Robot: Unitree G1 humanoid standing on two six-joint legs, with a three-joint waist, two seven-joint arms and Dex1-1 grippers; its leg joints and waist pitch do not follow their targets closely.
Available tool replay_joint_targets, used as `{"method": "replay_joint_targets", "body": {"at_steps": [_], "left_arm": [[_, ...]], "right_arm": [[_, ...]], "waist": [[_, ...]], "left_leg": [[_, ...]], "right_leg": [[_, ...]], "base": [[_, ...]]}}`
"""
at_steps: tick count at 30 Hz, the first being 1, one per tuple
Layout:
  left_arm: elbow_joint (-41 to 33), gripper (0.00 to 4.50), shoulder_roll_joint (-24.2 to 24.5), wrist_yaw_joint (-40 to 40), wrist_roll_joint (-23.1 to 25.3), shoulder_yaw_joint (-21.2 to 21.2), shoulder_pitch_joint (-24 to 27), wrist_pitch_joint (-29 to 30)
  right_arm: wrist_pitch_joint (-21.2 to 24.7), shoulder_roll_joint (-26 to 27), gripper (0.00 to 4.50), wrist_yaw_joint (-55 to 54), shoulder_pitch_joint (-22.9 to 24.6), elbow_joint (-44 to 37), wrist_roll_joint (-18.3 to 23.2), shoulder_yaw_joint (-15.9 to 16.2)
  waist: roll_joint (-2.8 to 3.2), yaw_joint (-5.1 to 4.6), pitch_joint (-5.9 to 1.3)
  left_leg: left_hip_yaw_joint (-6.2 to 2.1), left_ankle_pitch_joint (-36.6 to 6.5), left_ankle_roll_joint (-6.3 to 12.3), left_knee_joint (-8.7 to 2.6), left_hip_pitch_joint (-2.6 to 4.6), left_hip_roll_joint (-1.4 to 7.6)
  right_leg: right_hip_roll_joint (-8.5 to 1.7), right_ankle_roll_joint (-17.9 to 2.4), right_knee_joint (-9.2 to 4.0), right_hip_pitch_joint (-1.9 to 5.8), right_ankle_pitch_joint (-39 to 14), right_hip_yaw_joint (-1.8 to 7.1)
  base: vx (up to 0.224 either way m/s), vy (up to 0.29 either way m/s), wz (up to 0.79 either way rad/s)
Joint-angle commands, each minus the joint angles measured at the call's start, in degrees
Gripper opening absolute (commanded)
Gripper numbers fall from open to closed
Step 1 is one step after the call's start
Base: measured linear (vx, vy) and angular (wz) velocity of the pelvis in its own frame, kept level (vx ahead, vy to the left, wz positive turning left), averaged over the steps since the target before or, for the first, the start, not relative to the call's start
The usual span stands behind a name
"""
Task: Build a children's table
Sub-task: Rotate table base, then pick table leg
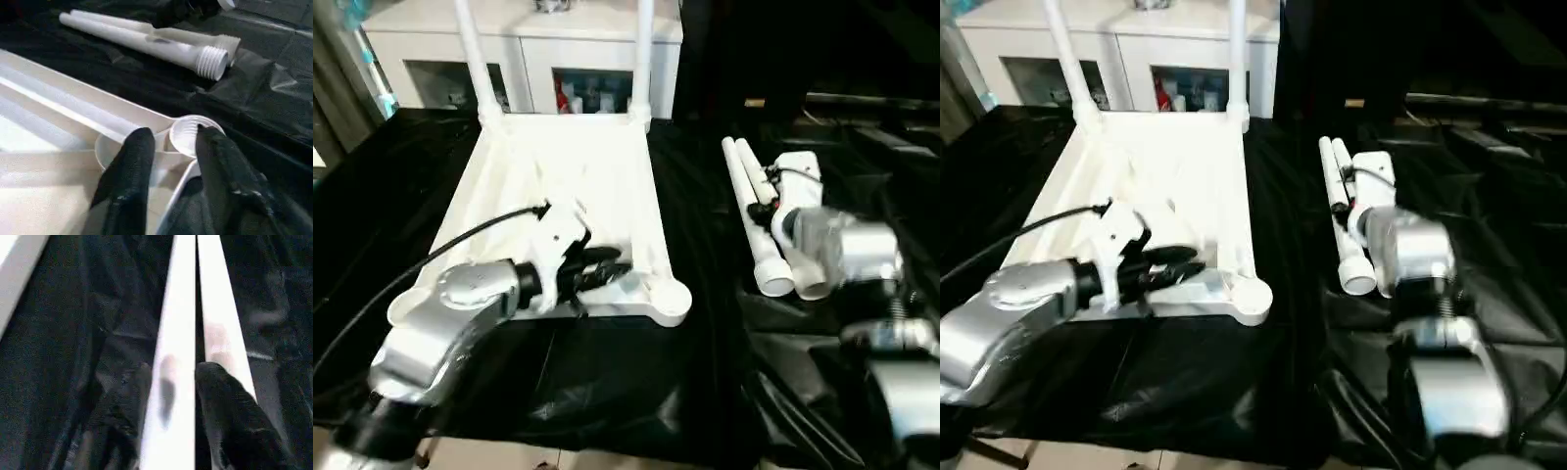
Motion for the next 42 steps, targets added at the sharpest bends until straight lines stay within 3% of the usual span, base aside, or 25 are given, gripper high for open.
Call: {"method": "replay_joint_targets", "body": {"at_steps": [1, 9, 11, 12, 13, 14, 15, 21, 28, 31, 42], "left_arm": [[-2.1, 2.05, 0.49, 0.4, -0.35, 0.0, 0.08, 1.85], [-5.28, 2.6, 2.2, 0.34, -1.0, -0.26, 1.38, 5.16], [-5.75, 2.82, 2.27, 0.36, -0.84, -0.32, 1.75, 5.55], [-6.08, 2.94, 2.27, 0.37, -0.7, -0.48, 1.91, 5.83], [-6.41, 3.03, 2.22, 0.38, -0.58, -0.55, 2.0, 6.22], [-6.93, 3.09, 2.02, 0.61, -0.38, -0.75, 2.22, 6.66], [-6.93, 3.09, 2.02, 0.61, -0.38, -0.75, 2.22, 6.66], [-7.91, 3.64, 2.34, 1.38, 0.05, -1.44, 2.49, 6.99], [-8.66, 4.26, 2.39, 1.48, 0.31, -1.36, 2.81, 7.43], [-9.01, 4.41, 2.67, 1.65, 0.32, -1.32, 3.03, 7.48], [-10.22, 4.41, 2.91, 1.53, 0.18, -1.26, 3.3, 8.25]], "right_arm": [[1.45, -0.75, 2.21, -0.11, -1.66, 2.66, -0.52, -0.06], [0.51, -1.37, 2.8, 0.11, -4.42, 9.05, -1.0, 0.62], [0.1, -1.57, 2.98, 0.07, -5.19, 10.57, -1.45, 0.89], [-0.06, -1.68, 3.08, 0.43, -5.7, 11.54, -1.44, 0.89], [-0.29, -1.77, 3.2, 0.72, -6.19, 12.51, -1.39, 0.88], [-0.04, -1.89, 3.26, 2.02, -6.94, 14.14, -0.99, 0.85], [-0.04, -1.89, 3.26, 2.02, -6.94, 14.14, -0.99, 0.85], [0.17, -1.72, 3.73, 5.65, -8.88, 20.12, 0.93, -0.39], [-0.72, -2.0, 3.75, 6.5, -10.45, 24.97, 1.23, -1.73], [-1.13, -2.0, 3.75, 7.58, -11.31, 26.83, 1.54, -1.35], [-0.64, -0.71, 3.75, 10.97, -11.93, 29.67, 0.87, -0.48]], "waist": [[-0.63, 0.08, -4.08], [-1.37, 0.12, -3.96], [-1.46, 0.07, -3.99], [-1.9, -0.07, -3.97], [-1.71, 0.01, -3.99], [-2.0, -0.07, -4.01], [-1.88, -0.05, -3.91], [-2.62, -0.06, -3.82], [-2.96, -0.02, -3.58], [-3.05, -0.03, -3.65], [-3.24, -0.02, -3.73]], "left_leg": [[0.31, -9.11, -1.84, -3.2, 0.52, 0.34], [0.41, -9.95, -2.23, -3.06, 0.48, 0.41], [0.4, -9.74, -2.36, -3.03, 0.46, 0.43], [0.47, -9.78, -2.3, -3.0, 0.39, 0.41], [0.39, -9.82, -2.43, -3.0, 0.41, 0.44], [0.4, -10.1, -2.44, -2.91, 0.4, 0.48], [0.42, -10.4, -2.54, -2.87, 0.4, 0.49], [0.43, -10.94, -2.43, -2.75, 0.3, 0.55], [0.29, -12.97, -2.95, -2.64, 0.28, 0.59], [0.26, -12.66, -3.03, -2.63, 0.27, 0.64], [0.24, -11.97, -2.81, -2.61, 0.21, 0.69]], "right_leg": [[-2.37, -9.94, -3.44, 3.18, -10.2, 2.34], [-2.46, -8.55, -3.56, 3.01, -13.57, 2.32], [-2.45, -8.68, -3.46, 2.97, -13.25, 2.29], [-2.38, -8.64, -3.51, 2.95, -13.32, 2.28], [-2.44, -8.67, -3.38, 2.96, -13.33, 2.28], [-2.45, -8.78, -3.24, 2.94, -13.36, 2.29], [-2.42, -8.75, -3.3, 2.84, -13.35, 2.34], [-2.48, -9.16, -3.24, 2.81, -13.37, 2.34], [-2.62, -8.23, -3.45, 2.53, -17.66, 2.29], [-2.61, -8.47, -3.27, 2.53, -16.69, 2.27], [-2.65, -9.57, -3.03, 2.63, -15.09, 2.24]], "base": [[0.0, 0.0, 0.0], [0.0, 0.0, 0.0], [0.0, 0.0, 0.0], [0.0, 0.0, 0.0], [0.0, 0.0, 0.0], [0.0, 0.0, 0.0], [0.0, 0.0, 0.0], [0.0, 0.0, 0.0], [0.0, 0.0, 0.0], [0.0, 0.0, 0.0], [0.0, 0.0, 0.0]]}}
